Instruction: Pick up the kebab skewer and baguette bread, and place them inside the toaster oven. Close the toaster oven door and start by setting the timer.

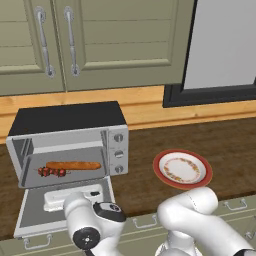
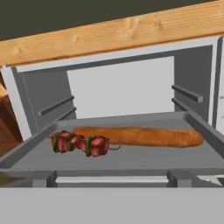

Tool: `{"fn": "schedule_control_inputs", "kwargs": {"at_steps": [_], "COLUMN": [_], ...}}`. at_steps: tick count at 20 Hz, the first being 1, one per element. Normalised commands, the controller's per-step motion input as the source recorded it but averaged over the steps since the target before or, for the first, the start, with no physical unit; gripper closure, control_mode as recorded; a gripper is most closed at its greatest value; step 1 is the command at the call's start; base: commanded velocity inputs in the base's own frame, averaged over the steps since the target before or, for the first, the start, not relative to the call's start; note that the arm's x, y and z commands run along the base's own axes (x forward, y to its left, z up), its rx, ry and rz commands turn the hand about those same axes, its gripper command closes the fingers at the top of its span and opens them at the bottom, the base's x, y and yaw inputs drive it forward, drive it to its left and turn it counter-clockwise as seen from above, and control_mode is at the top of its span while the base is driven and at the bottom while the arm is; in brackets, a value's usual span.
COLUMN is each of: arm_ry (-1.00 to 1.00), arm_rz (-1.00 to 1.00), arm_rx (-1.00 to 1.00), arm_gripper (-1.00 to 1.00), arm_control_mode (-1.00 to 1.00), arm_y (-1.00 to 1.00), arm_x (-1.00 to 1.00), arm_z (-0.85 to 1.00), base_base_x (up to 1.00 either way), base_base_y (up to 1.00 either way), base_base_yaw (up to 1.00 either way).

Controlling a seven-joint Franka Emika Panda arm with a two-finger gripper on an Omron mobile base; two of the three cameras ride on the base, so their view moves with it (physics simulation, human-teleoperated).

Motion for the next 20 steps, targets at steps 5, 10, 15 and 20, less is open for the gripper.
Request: {"fn": "schedule_control_inputs", "kwargs": {"at_steps": [5,10,15,20], "arm_ry": [0.00,0.00,0.00,0.00], "arm_rz": [0.00,0.00,0.00,0.00], "arm_rx": [0.00,0.00,0.00,0.00], "arm_gripper": [-1.00,-1.00,-1.00,-1.00], "arm_control_mode": [-1.00,-1.00,-1.00,-1.00], "arm_y": [0.10,0.15,0.00,0.00], "arm_x": [0.00,0.07,0.03,0.24], "arm_z": [0.00,-0.02,-0.22,-0.02], "base_base_x": [0.00,0.00,0.00,0.00], "base_base_y": [0.00,0.00,0.00,0.00], "base_base_yaw": [0.00,0.00,0.00,0.00]}}
